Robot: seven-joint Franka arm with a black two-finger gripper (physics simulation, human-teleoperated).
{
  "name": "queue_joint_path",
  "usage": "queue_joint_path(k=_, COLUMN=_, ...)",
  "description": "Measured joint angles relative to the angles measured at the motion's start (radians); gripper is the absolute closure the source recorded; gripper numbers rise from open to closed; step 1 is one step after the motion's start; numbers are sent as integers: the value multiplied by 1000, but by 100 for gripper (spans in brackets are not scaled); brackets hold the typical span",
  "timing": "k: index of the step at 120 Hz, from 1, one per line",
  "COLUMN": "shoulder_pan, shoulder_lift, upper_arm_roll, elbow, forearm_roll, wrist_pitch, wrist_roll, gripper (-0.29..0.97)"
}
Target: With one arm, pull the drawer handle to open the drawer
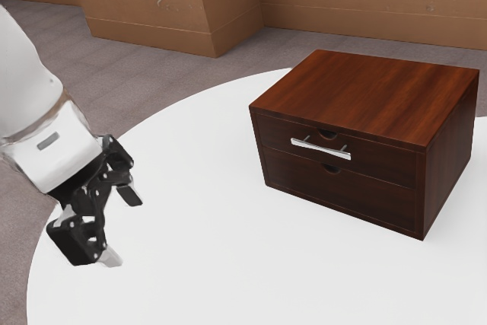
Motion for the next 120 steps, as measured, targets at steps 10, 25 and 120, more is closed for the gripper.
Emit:
queue_joint_path(k=10, shoulder_pan=-17, shoulder_lift=60, upper_arm_roll=-20, elbow=2, forearm_roll=-5, wrist_pitch=46, wrist_roll=127, gripper=0)
queue_joint_path(k=25, shoulder_pan=-12, shoulder_lift=184, upper_arm_roll=-28, elbow=27, forearm_roll=-24, wrist_pitch=132, wrist_roll=278, gripper=0)
queue_joint_path(k=120, shoulder_pan=27, shoulder_lift=631, upper_arm_roll=-22, elbow=274, forearm_roll=-74, wrist_pitch=569, wrist_roll=619, gripper=0)
